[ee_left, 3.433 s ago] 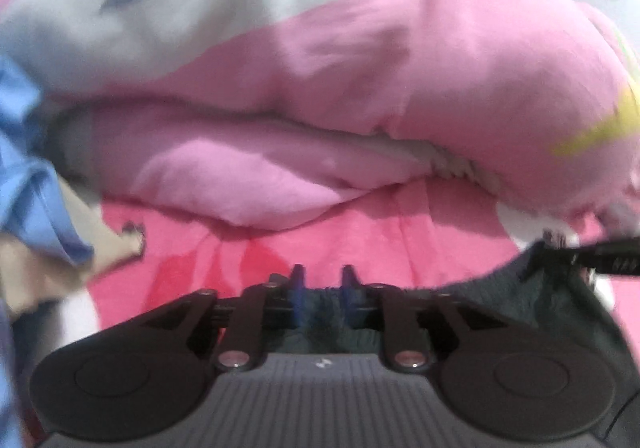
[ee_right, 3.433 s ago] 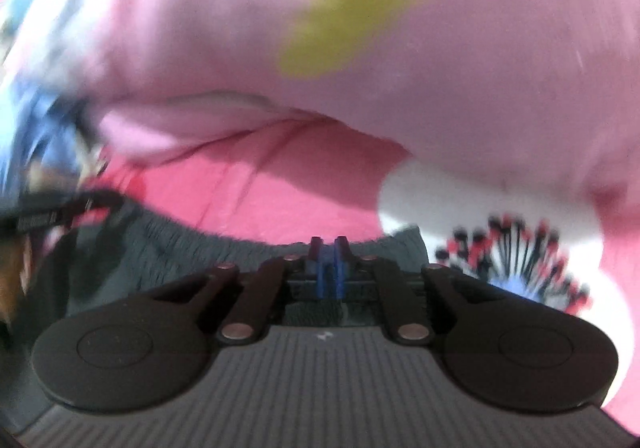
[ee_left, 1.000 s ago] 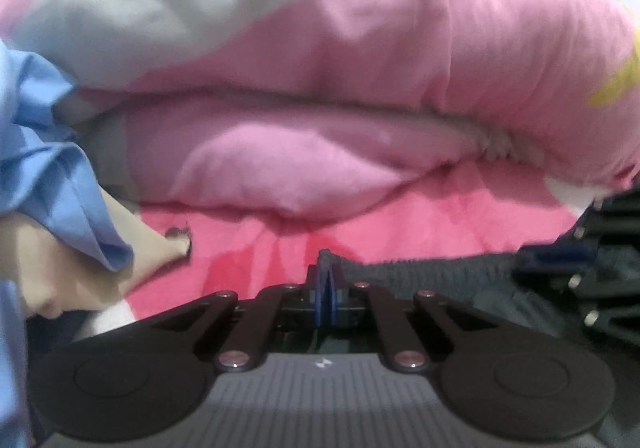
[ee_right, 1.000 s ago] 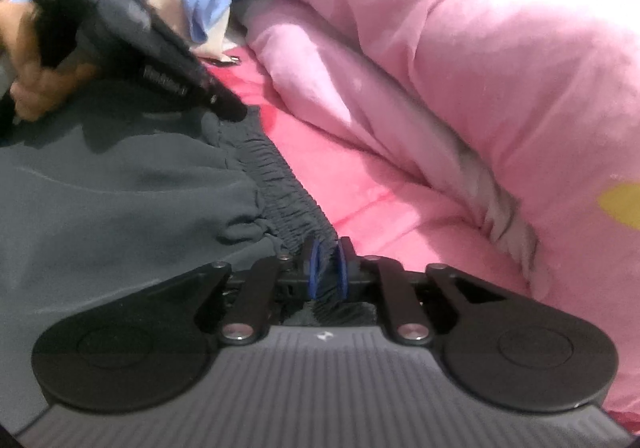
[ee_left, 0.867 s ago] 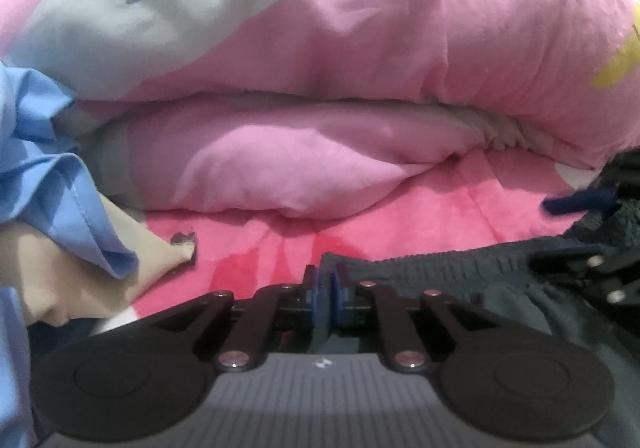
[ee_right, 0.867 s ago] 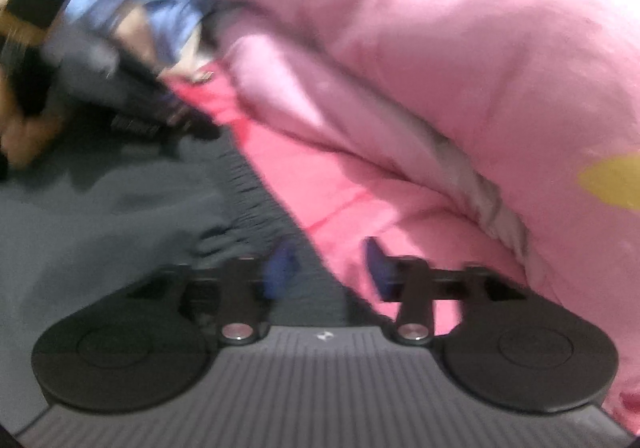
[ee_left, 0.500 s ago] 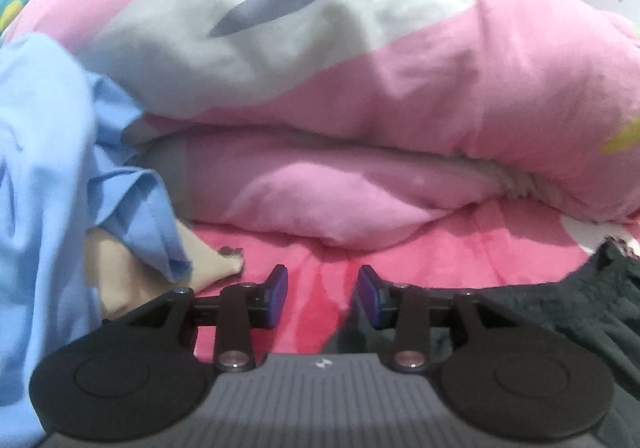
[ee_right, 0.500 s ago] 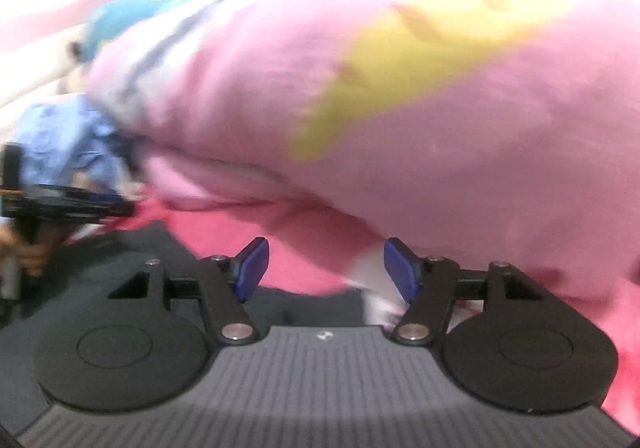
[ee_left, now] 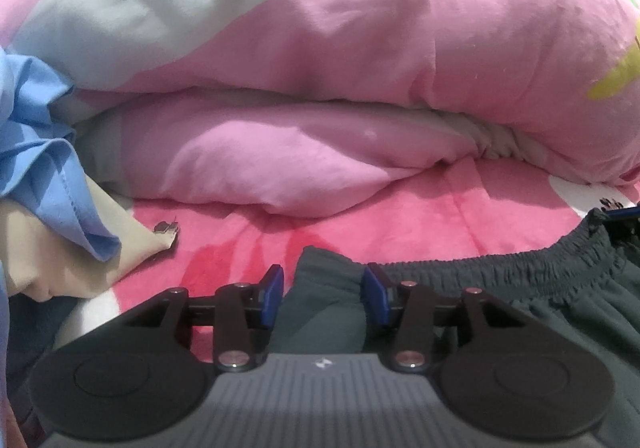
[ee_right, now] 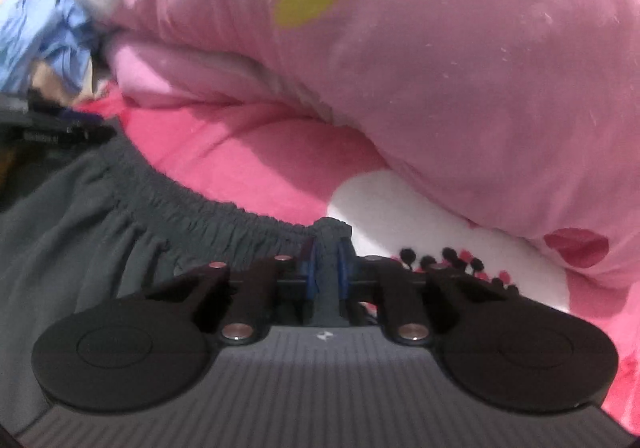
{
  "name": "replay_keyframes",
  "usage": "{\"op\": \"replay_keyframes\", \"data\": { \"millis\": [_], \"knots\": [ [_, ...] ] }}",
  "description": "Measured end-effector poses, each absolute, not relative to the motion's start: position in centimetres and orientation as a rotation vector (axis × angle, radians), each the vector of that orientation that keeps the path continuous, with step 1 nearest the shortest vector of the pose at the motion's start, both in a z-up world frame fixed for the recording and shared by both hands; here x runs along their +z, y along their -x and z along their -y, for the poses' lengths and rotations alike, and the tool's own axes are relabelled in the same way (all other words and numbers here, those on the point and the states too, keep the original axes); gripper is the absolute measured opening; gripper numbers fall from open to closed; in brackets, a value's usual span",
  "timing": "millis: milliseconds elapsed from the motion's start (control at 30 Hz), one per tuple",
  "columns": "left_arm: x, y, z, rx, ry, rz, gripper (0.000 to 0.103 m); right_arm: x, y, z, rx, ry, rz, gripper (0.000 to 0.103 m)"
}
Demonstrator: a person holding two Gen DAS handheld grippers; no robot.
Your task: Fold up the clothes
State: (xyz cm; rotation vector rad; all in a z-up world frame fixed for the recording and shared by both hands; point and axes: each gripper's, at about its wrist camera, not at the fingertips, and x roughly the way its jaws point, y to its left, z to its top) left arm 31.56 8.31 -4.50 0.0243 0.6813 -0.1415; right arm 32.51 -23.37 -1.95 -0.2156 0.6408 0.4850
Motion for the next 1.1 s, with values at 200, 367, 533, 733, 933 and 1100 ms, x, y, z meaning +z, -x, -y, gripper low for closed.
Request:
{"op": "replay_keyframes", "data": {
  "millis": [200, 367, 533, 733, 933, 1100],
  "knots": [
    [-4.6, -31.3, -8.3, -0.137, -0.018, -0.661, 0.047, -1.4, -31.5, 24.6, 0.414, 0.172, -0.552, 0.005],
    [-4.6, -31.2, -8.0, -0.128, -0.036, -0.652, 0.048, -1.9, -32.3, 25.4, 0.352, 0.116, -0.532, 0.004],
    [-4.8, -31.3, -7.9, -0.125, -0.045, -0.651, 0.049, -4.0, -33.8, 25.7, 0.314, 0.090, -0.557, 0.005],
    [-4.8, -31.3, -7.8, -0.121, -0.056, -0.649, 0.050, -4.2, -34.8, 31.0, 0.363, -0.273, -0.611, 0.028],
    [-4.8, -31.3, -7.7, -0.115, -0.058, -0.649, 0.050, -2.4, -32.1, 34.0, 0.344, -0.355, -0.556, 0.031],
    [-4.9, -31.3, -7.8, -0.111, -0.054, -0.649, 0.051, -1.5, -29.9, 31.3, 0.474, -0.212, -0.559, 0.023]
  ]
}}
